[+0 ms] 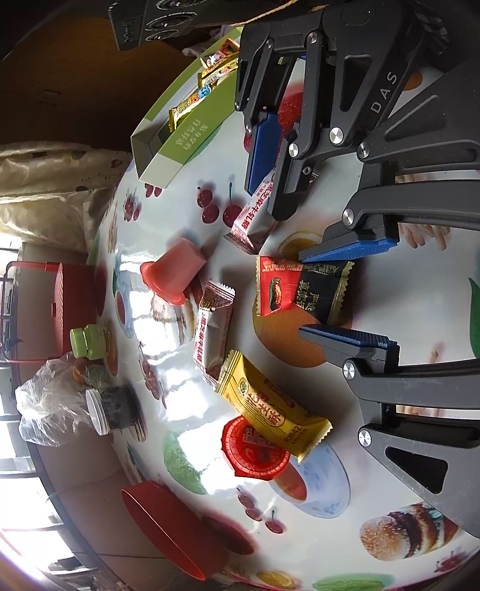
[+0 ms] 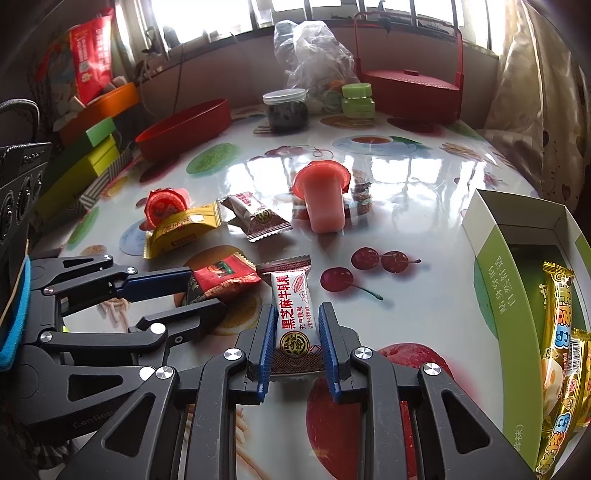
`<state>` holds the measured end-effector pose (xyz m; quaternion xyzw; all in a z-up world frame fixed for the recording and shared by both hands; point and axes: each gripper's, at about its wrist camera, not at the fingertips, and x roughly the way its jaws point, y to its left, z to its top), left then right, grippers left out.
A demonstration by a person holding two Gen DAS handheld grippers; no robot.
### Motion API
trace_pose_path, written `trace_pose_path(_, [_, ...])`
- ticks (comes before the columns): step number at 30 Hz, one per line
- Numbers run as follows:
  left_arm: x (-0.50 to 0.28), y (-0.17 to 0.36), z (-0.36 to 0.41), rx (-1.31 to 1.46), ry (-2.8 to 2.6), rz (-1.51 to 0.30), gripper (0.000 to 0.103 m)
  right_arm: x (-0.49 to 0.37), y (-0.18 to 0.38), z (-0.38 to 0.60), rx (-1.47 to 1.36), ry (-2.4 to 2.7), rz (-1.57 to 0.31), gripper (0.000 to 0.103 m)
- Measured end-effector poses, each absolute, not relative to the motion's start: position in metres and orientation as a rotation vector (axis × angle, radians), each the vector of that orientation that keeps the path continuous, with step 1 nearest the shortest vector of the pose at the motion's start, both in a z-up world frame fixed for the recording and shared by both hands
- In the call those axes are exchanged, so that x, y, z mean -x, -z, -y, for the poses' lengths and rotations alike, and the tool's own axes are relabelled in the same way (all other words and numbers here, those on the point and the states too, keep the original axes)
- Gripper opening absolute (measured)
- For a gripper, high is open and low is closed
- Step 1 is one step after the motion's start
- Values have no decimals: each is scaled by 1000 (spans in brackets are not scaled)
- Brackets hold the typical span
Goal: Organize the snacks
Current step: 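Grasp the white sesame candy bar with the right gripper while the left grasps the red-black packet, then carry the white candy bar over the green box while the left gripper carries the red-black packet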
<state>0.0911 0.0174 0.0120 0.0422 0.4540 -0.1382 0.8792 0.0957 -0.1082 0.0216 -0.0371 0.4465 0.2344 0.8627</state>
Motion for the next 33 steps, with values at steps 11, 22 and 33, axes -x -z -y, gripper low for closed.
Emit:
trace_pose_path(11, [-88,-17,-23,-51,269,-930,35,-92,-25,109,91,-483,-918,20])
trace_pose_path(22, [-82,-22,-24,-26,267,-913,35,-87,-29,110,90,-483,-905,19])
trace_pose_path(33, [-77,-34,-18,-19,277,-885,35,-81,-41,122,74,-457,-871,19])
